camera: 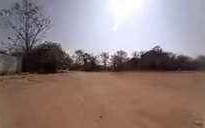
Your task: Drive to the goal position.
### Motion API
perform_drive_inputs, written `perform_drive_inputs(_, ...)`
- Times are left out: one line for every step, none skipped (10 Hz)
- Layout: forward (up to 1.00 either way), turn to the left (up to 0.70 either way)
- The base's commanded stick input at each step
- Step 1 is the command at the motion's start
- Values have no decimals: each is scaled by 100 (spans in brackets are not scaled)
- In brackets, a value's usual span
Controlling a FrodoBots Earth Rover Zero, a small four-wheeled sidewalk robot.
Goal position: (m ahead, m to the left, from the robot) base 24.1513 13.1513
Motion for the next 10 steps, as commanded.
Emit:
perform_drive_inputs(100, 3)
perform_drive_inputs(100, 3)
perform_drive_inputs(100, 3)
perform_drive_inputs(100, 3)
perform_drive_inputs(100, 3)
perform_drive_inputs(100, 3)
perform_drive_inputs(100, 7)
perform_drive_inputs(100, 24)
perform_drive_inputs(100, 31)
perform_drive_inputs(100, 34)
